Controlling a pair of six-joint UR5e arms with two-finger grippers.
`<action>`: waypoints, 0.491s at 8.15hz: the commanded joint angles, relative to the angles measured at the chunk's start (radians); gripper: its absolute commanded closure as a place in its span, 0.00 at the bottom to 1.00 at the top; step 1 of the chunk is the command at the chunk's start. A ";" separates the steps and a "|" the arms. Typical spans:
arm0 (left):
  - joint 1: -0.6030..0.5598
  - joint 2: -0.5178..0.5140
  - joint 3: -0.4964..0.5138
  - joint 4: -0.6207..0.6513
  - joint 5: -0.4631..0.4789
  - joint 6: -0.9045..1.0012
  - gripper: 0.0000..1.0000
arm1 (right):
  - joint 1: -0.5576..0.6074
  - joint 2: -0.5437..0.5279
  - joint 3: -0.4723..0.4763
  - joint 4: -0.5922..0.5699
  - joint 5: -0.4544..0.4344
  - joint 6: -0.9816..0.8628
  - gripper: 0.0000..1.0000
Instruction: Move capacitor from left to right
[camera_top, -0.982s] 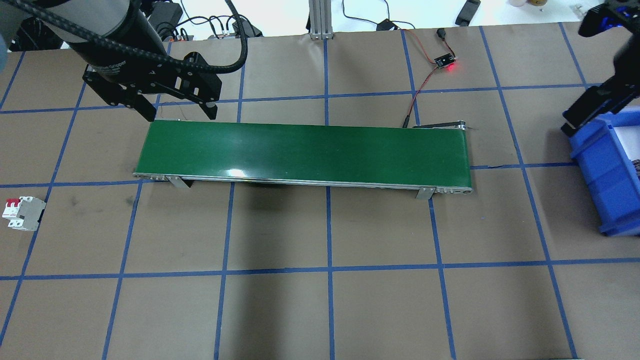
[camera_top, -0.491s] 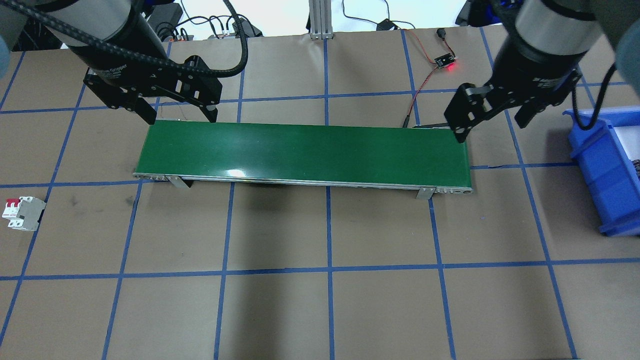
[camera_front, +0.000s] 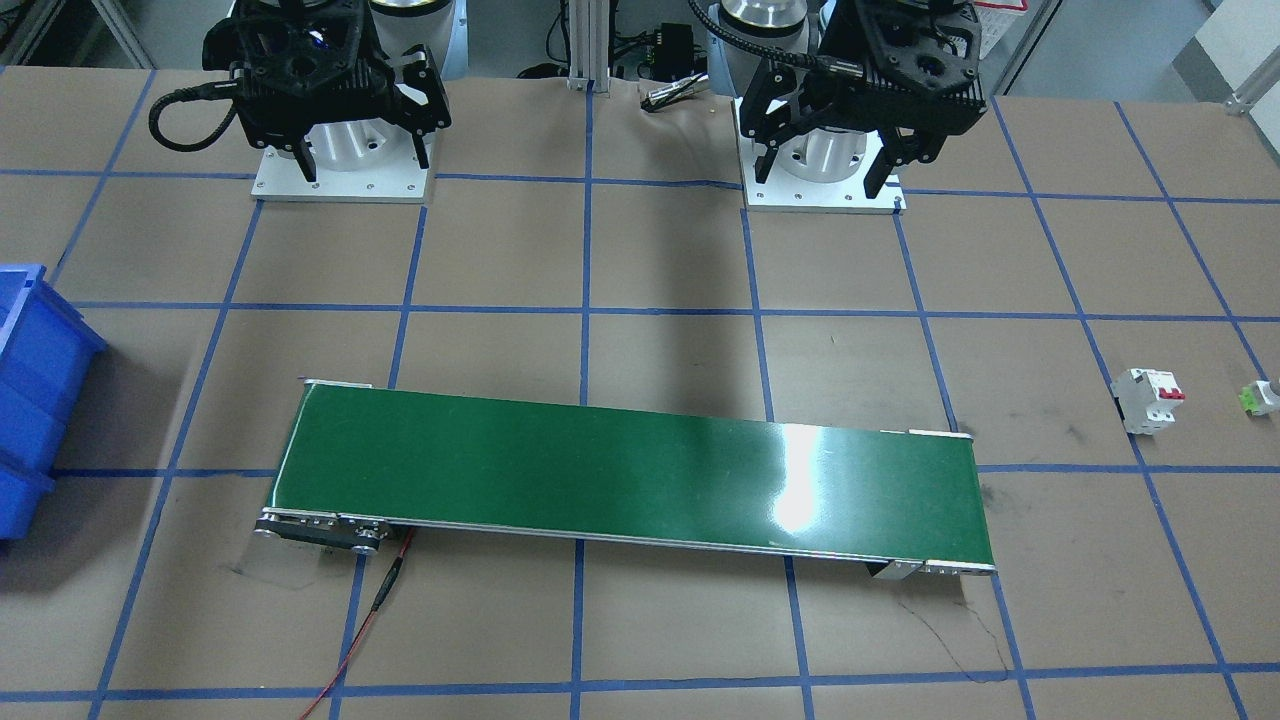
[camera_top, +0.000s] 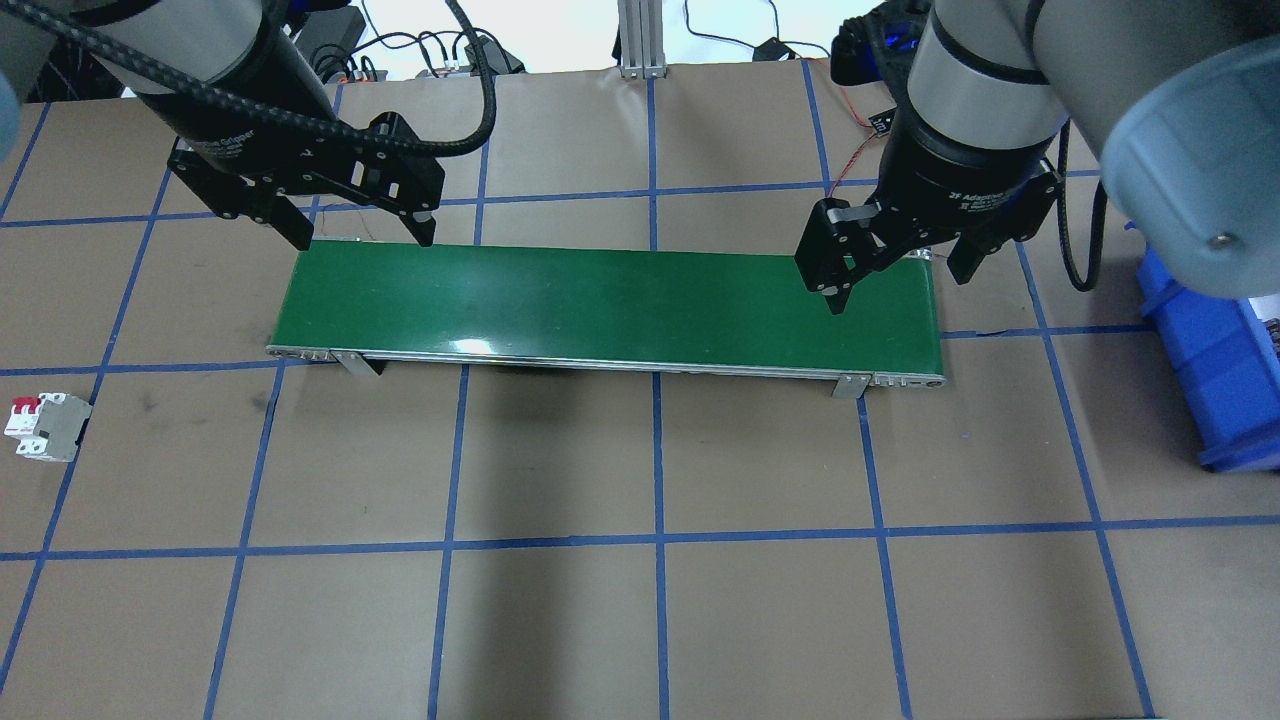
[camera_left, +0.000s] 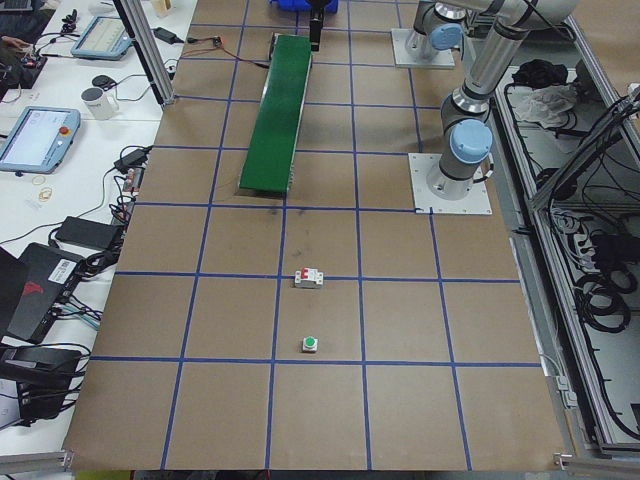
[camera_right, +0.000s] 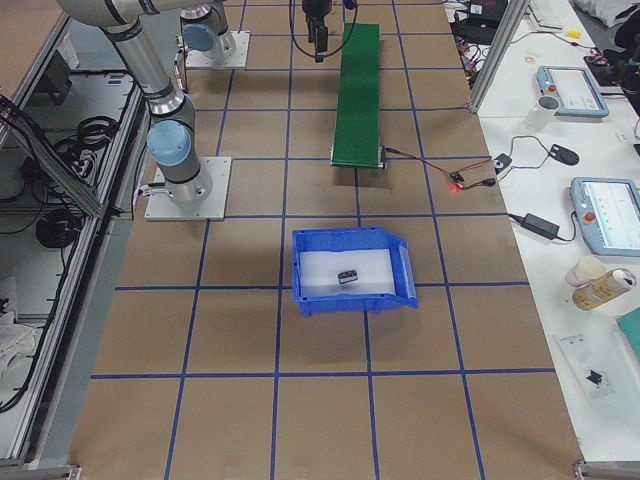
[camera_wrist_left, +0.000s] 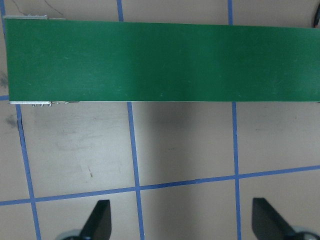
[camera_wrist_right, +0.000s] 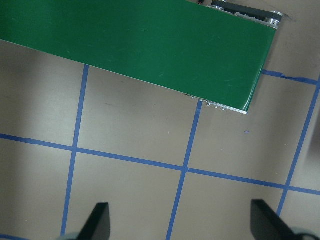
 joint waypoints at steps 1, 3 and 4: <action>0.000 -0.001 0.000 0.000 0.000 0.000 0.00 | 0.006 0.001 0.000 -0.003 -0.003 -0.008 0.00; 0.000 -0.001 0.001 0.000 0.000 0.000 0.00 | 0.004 -0.004 -0.002 -0.004 -0.005 -0.008 0.00; 0.000 -0.001 0.003 0.002 0.000 0.000 0.00 | 0.006 -0.009 -0.002 -0.030 -0.002 -0.008 0.00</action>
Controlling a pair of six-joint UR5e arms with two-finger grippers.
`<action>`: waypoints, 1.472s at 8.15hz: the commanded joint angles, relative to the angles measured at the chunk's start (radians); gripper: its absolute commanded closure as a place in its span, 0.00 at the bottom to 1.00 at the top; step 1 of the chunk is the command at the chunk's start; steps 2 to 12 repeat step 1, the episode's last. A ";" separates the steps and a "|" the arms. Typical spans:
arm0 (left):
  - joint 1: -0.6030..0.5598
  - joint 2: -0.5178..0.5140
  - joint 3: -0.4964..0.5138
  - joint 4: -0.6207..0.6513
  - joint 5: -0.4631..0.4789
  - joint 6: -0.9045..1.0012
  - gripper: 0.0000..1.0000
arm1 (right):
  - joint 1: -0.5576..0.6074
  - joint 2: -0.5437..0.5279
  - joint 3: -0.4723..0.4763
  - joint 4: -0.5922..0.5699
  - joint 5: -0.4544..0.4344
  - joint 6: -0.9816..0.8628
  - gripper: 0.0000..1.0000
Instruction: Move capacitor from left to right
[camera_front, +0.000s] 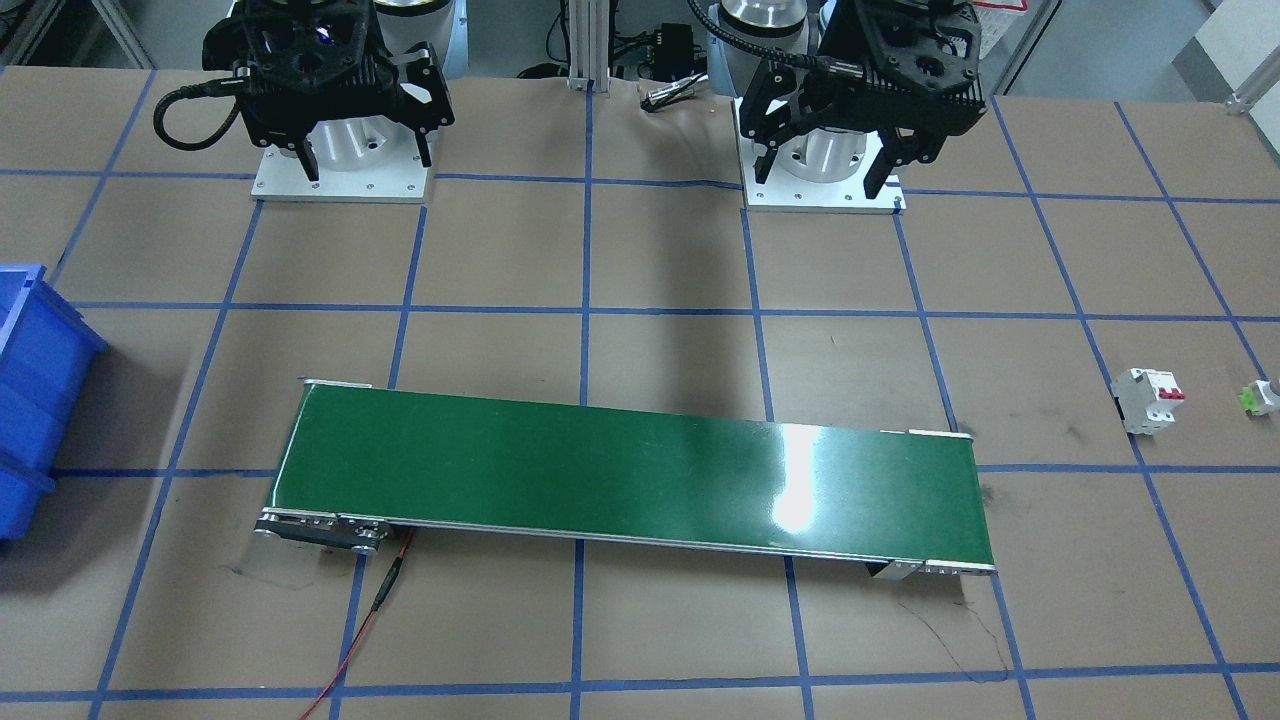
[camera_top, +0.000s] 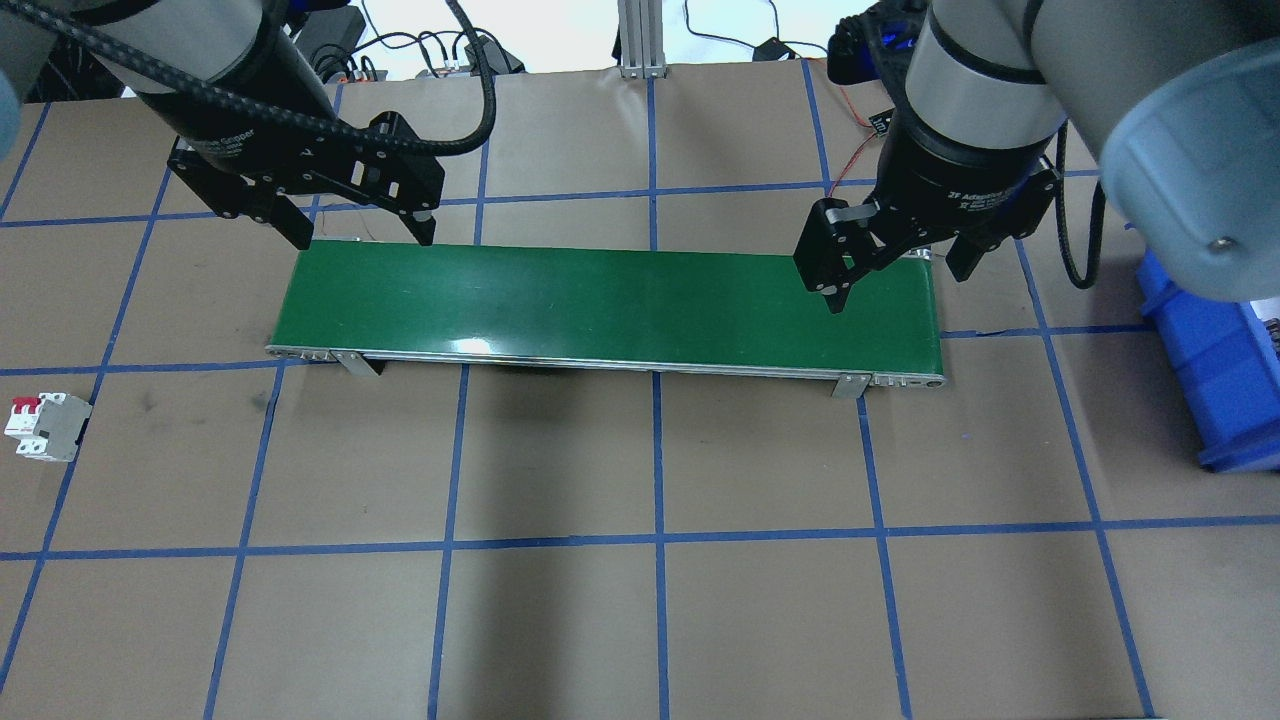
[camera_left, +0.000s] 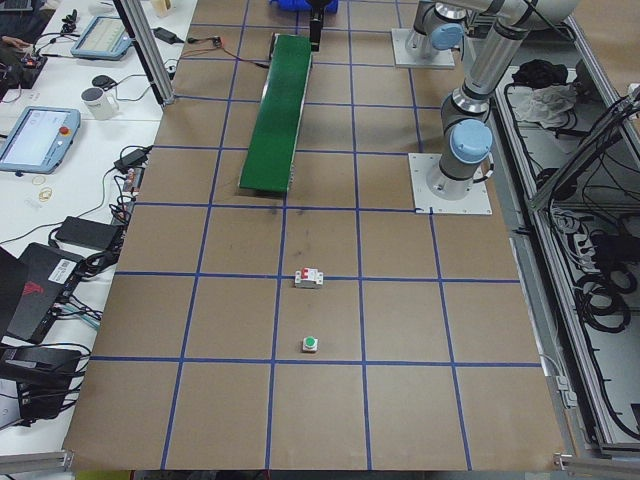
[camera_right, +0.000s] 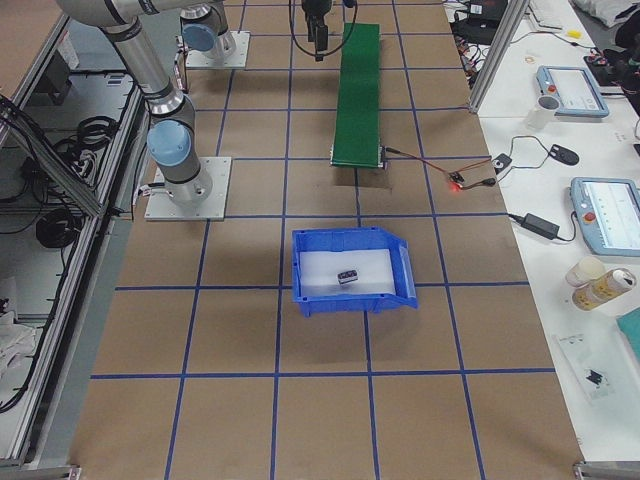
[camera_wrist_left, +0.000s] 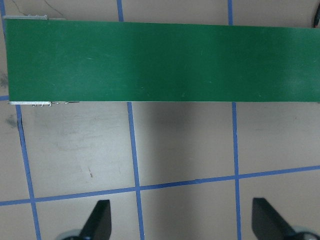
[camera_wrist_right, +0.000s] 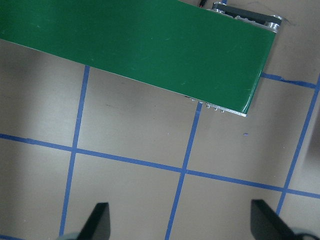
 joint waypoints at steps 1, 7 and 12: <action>0.000 0.000 0.002 0.001 0.000 0.000 0.00 | -0.001 -0.003 0.001 -0.036 0.001 -0.002 0.00; 0.000 0.000 0.002 0.001 0.000 0.000 0.00 | -0.001 -0.003 0.001 -0.036 0.001 -0.002 0.00; 0.000 0.000 0.002 0.001 0.000 0.000 0.00 | -0.001 -0.003 0.001 -0.036 0.001 -0.002 0.00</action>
